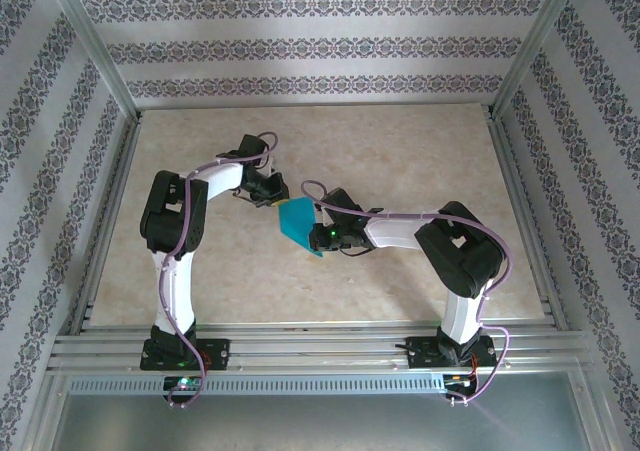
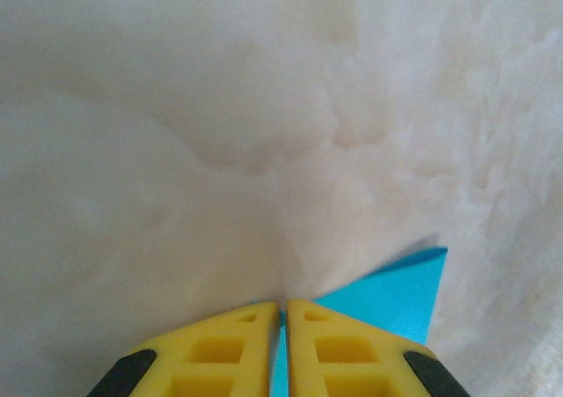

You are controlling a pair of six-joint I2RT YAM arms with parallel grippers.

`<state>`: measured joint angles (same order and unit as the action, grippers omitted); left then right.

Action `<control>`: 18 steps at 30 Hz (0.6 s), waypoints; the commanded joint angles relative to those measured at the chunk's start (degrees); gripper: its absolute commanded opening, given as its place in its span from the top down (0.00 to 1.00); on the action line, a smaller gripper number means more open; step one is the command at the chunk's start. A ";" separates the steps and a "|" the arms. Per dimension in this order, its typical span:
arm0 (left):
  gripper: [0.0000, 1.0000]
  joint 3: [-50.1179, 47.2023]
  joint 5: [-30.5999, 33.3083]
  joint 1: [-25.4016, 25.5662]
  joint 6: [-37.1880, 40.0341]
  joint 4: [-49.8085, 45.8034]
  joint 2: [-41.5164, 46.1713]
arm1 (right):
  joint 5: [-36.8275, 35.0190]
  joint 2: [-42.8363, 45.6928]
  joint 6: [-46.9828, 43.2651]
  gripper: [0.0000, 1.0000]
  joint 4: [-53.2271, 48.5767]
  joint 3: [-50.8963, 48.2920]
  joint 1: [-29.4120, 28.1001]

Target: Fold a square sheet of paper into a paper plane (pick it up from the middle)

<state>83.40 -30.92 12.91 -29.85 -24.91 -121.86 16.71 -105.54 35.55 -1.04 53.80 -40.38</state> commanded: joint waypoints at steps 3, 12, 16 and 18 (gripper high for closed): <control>0.84 2.37 9.59 -4.91 3.83 -3.40 4.44 | -4.86 -4.15 -1.54 0.92 -14.74 -4.06 -0.16; 0.82 -15.88 -4.05 -1.53 -7.12 9.27 21.20 | -4.30 -3.40 -1.89 0.92 -14.61 -4.14 -0.05; 0.83 -19.20 -6.93 3.77 -11.22 14.44 19.99 | -4.17 -3.40 -1.84 0.92 -14.51 -4.41 -0.05; 0.84 -19.30 -6.22 5.75 -11.45 14.71 18.10 | -3.94 -3.36 -1.89 0.92 -14.39 -4.41 -0.05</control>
<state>65.34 -34.54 16.19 -37.78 -14.04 -101.38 16.73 -105.49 34.96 -0.97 53.74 -40.38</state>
